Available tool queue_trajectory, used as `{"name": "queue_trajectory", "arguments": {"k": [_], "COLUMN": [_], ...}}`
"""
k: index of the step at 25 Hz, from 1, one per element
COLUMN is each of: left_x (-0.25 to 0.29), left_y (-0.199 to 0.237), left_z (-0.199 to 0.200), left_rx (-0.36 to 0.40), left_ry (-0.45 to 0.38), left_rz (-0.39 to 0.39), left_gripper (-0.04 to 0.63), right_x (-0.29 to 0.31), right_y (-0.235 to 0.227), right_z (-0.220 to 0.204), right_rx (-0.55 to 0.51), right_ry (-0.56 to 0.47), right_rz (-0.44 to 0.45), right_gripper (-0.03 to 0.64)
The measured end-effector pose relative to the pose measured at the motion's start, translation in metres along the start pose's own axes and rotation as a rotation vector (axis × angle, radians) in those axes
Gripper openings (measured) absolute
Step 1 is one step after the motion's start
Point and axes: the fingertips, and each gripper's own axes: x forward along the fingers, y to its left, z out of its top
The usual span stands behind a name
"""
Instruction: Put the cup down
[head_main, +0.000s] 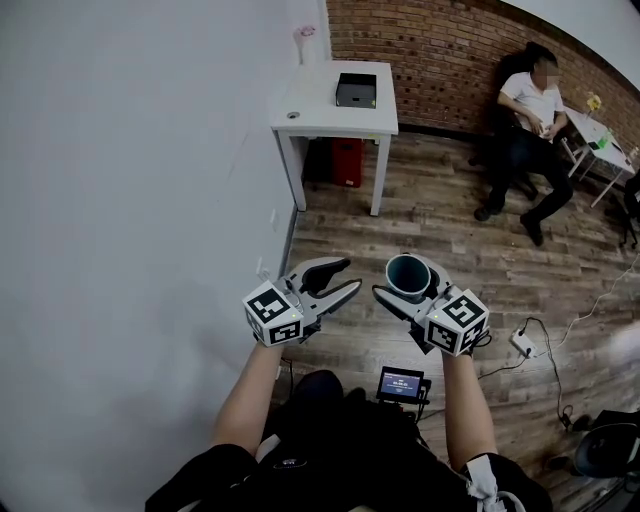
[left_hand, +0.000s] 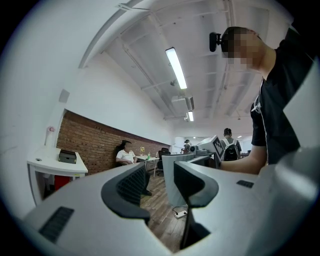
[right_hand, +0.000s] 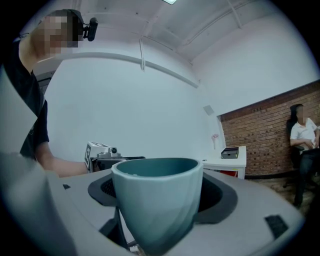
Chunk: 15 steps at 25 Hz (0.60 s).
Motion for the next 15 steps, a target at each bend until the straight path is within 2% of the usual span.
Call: {"name": "queue_trajectory", "arguments": {"k": [10, 15], "left_x": [0.013, 0.025], "left_y": [0.013, 0.033], "left_z": [-0.018, -0.02], "left_rx": [-0.021, -0.024], "left_ry": [0.009, 0.01], "left_rz": [0.018, 0.023], "left_gripper": [0.184, 0.181], "right_x": [-0.002, 0.006], "right_y": [-0.024, -0.044], "right_z": [-0.013, -0.013], "right_rx": [0.02, 0.023], "right_ry": [0.007, 0.008], "right_rz": [0.004, 0.002], "right_gripper": [0.41, 0.41]}}
